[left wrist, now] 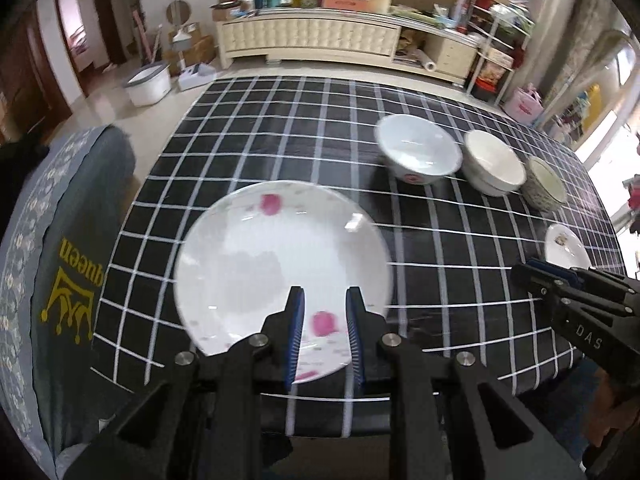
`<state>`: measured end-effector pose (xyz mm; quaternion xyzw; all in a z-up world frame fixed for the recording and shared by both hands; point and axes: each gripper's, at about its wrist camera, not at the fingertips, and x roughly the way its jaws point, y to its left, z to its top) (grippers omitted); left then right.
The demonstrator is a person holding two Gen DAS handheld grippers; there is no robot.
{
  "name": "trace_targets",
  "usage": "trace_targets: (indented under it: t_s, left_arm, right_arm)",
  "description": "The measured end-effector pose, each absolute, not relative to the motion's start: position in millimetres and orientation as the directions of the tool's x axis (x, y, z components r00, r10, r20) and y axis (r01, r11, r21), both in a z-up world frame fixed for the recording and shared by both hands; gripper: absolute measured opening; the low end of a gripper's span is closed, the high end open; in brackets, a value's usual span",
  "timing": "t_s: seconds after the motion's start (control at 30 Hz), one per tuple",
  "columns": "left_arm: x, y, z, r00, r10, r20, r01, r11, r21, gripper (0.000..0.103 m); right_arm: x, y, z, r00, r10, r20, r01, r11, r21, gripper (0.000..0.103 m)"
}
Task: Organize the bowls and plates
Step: 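Move the right gripper to the bear-print plate and grasp its rim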
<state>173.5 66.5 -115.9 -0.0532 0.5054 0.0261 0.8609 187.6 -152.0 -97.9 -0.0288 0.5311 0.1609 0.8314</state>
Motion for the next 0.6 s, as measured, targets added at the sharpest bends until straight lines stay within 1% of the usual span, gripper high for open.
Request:
trace_targets:
  t_s: [0.33,0.4,0.43,0.47,0.6]
  left_arm:
    - [184,-13,-106,0.496,-0.04,-0.867,0.011,0.999,-0.04,0.019]
    - [188,-27,-105,0.495,-0.043,-0.868,0.032,0.999,-0.031,0.019]
    - [191,-37,-104,0.495,-0.046,-0.868,0.047,0.999,-0.026,0.019]
    - [193,-43,-104,0.495,-0.048,-0.867,0.056,0.998,-0.023,0.02]
    - [201,-68,-101,0.5,-0.053,-0.865,0.088,0.996,-0.009,0.026]
  right_arm:
    - [183,-218,-84,0.431,0.212,-0.877,-0.228,0.966,0.121,0.023]
    - [183,-230,-83,0.438,0.204,-0.875,-0.217,0.969,0.117,0.028]
    - [183,-237,-83,0.442,0.2,-0.875,-0.212,0.971,0.115,0.033]
    - [183,-243,-83,0.444,0.196,-0.874,-0.207,0.972,0.113,0.036]
    - [184,-270,-87,0.442,0.179,-0.879,-0.171,0.979,0.113,0.04]
